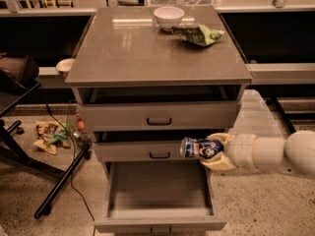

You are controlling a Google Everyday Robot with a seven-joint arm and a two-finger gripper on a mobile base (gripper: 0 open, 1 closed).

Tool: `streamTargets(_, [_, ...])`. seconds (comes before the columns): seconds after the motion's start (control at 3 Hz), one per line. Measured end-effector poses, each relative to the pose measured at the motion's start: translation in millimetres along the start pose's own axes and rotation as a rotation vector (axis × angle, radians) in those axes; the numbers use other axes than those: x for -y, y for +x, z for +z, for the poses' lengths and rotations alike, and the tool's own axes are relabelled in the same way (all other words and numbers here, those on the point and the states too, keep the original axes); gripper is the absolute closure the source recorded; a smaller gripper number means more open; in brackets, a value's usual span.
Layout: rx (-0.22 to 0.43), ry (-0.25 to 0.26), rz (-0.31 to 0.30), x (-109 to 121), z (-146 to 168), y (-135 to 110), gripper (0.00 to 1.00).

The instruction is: Pick pepsi can from bottom drawer and place on counter

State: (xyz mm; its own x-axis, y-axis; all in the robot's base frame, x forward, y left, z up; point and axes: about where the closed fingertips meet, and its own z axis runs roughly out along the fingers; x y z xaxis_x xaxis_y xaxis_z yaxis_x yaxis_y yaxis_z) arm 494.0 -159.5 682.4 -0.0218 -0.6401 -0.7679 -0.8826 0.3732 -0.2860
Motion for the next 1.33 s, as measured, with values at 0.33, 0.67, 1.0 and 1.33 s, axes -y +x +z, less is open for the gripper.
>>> streamTargets(0.33, [0.024, 0.015, 0.017, 35, -39, -26, 1.00])
streamTargets(0.67, [0.024, 0.015, 0.017, 35, -39, -26, 1.00])
streamTargets(1.0, [0.064, 0.025, -0.002, 54, -46, -42, 1.00])
streamTargets(1.33, [0.153, 0.044, -0.045, 90, -65, -79, 1.00])
